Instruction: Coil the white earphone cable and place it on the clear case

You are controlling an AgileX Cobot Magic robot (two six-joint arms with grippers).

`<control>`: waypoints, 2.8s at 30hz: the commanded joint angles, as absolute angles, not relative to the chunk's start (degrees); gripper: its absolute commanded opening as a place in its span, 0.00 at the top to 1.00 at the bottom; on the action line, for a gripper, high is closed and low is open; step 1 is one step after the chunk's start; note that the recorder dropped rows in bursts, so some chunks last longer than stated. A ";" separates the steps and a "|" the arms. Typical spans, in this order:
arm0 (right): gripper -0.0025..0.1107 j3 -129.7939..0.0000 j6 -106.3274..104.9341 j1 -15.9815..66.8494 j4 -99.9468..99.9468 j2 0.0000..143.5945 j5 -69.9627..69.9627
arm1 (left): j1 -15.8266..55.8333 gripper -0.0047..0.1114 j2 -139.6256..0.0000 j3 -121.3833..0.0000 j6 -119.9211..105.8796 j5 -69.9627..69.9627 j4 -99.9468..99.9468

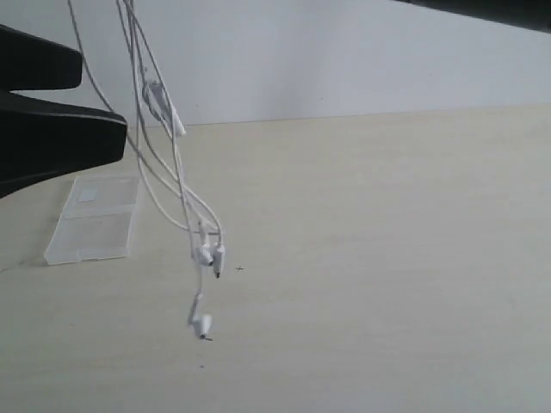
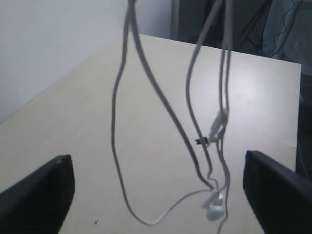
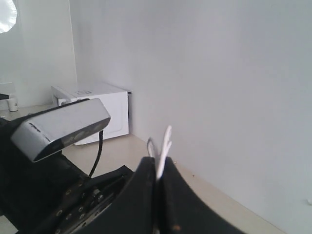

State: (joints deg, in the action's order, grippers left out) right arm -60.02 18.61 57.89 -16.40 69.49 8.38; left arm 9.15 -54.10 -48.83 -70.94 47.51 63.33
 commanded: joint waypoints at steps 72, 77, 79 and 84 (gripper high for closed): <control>0.98 -60.44 19.91 57.98 -16.44 69.12 13.25 | 9.27 0.96 -63.97 -48.49 -83.43 54.75 78.62; 0.98 -60.44 19.43 57.78 -16.44 68.68 11.08 | 9.27 0.96 -62.79 -48.49 -82.69 53.46 78.21; 0.98 -60.44 19.43 57.29 -16.44 68.52 10.14 | 9.27 0.96 -62.06 -48.49 -82.57 53.03 78.11; 0.98 -60.44 19.43 55.52 -14.86 67.64 8.25 | 9.27 0.96 -60.63 -48.49 -82.31 51.66 78.00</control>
